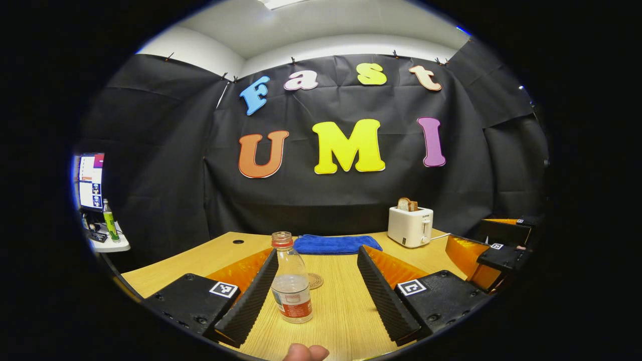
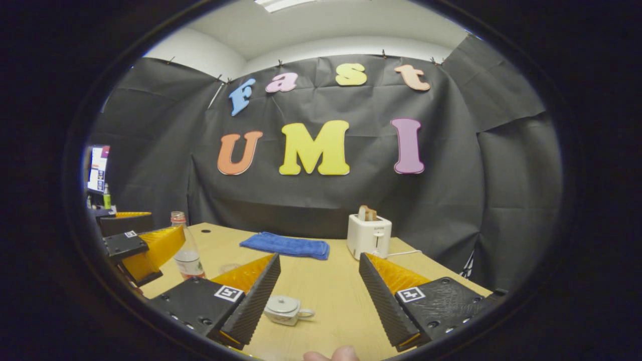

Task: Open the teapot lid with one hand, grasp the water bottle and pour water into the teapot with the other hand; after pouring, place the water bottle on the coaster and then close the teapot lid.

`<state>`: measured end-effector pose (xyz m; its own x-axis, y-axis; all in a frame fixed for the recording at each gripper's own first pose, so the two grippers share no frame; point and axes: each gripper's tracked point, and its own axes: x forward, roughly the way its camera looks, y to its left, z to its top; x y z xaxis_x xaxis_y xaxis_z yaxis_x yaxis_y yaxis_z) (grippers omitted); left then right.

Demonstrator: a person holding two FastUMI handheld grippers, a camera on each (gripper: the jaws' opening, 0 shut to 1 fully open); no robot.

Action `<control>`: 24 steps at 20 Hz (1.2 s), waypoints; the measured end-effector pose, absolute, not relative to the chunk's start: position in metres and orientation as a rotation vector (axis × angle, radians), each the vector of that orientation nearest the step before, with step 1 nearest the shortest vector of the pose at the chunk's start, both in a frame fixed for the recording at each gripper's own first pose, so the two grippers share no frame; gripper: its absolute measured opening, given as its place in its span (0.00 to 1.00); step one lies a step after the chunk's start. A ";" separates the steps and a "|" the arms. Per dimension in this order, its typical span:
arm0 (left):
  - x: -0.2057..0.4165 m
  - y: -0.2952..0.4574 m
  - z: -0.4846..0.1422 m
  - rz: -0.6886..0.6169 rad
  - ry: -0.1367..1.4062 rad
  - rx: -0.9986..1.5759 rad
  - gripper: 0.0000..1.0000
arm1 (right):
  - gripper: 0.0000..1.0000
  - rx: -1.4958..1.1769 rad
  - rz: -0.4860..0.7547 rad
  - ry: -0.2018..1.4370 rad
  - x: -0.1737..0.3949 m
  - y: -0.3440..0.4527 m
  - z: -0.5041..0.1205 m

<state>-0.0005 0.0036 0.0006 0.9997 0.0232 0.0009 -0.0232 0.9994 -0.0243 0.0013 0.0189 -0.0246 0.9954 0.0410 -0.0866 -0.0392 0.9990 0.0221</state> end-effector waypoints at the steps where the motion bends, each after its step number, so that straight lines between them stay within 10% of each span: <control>1: -0.001 0.004 0.001 0.025 -0.001 -0.026 0.99 | 0.97 0.021 0.043 0.094 0.002 0.020 -0.029; 22: 0.000 0.040 0.000 0.099 0.009 -0.007 0.99 | 0.97 -0.001 0.120 0.292 0.052 0.071 -0.130; 24: 0.000 0.042 0.000 0.099 0.010 -0.019 0.99 | 0.84 -0.002 0.122 0.306 0.054 0.072 -0.134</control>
